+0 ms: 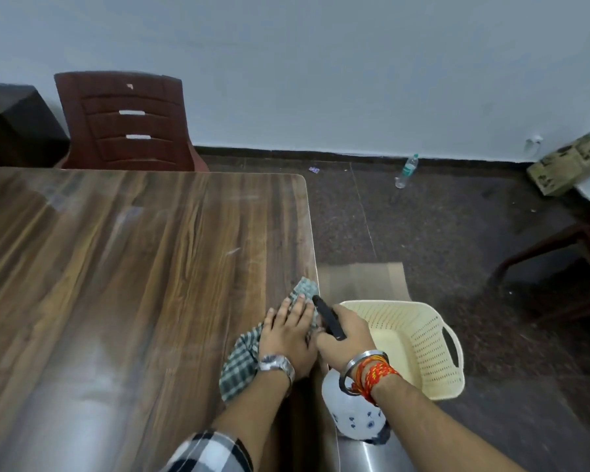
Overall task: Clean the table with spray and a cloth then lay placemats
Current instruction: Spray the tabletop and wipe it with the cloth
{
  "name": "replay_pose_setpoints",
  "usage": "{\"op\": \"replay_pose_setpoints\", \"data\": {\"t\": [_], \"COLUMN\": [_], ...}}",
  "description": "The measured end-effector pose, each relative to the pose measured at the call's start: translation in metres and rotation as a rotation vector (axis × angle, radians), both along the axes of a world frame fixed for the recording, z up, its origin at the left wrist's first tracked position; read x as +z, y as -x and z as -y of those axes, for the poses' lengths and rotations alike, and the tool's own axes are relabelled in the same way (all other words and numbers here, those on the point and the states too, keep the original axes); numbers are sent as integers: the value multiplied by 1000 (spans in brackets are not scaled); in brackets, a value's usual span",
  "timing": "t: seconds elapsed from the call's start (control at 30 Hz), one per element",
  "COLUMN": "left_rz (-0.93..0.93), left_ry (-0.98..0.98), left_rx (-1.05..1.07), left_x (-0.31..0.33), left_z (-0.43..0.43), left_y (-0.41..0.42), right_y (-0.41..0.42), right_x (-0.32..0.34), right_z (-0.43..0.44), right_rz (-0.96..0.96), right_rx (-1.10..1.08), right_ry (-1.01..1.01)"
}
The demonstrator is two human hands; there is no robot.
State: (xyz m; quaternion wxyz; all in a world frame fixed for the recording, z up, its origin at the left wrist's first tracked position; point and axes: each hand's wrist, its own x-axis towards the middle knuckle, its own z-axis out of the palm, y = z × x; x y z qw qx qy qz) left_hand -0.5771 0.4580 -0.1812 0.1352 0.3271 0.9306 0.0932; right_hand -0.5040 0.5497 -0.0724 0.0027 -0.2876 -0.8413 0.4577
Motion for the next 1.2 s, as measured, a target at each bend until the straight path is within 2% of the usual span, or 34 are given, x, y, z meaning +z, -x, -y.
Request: {"op": "replay_pose_setpoints", "data": {"t": [0.13,0.33,0.53,0.7,0.83,1.0,1.1,1.2], "left_rz": [-23,-55,-46,-20,33,244,326,280], "left_ry": [-48,1,55,43,27,-36,-189,-475], "left_rx": [57,82,259,181,156,210,424,590], "left_x": [2,-4,-5,-1,0,24,46,72], "left_z": [-26,-67,-85,-85,-90,-100,-115,-138], "left_y": [86,205,254,228,160,65,21,-7], "right_y": [57,121,141,136,120,92,68,44], "right_x": [-5,-18,-23,-20,-5,31,45,54], "right_z": [-31,-76,-116,-143,-157,-174,-191,-207], "right_rz": [-6,4,25,16,-23,-71,-86,-121], "right_rx": [7,-2,8,-19,1,30,73,114], "right_ry": [-1,45,79,-14,-61,-35,-51,-126]}}
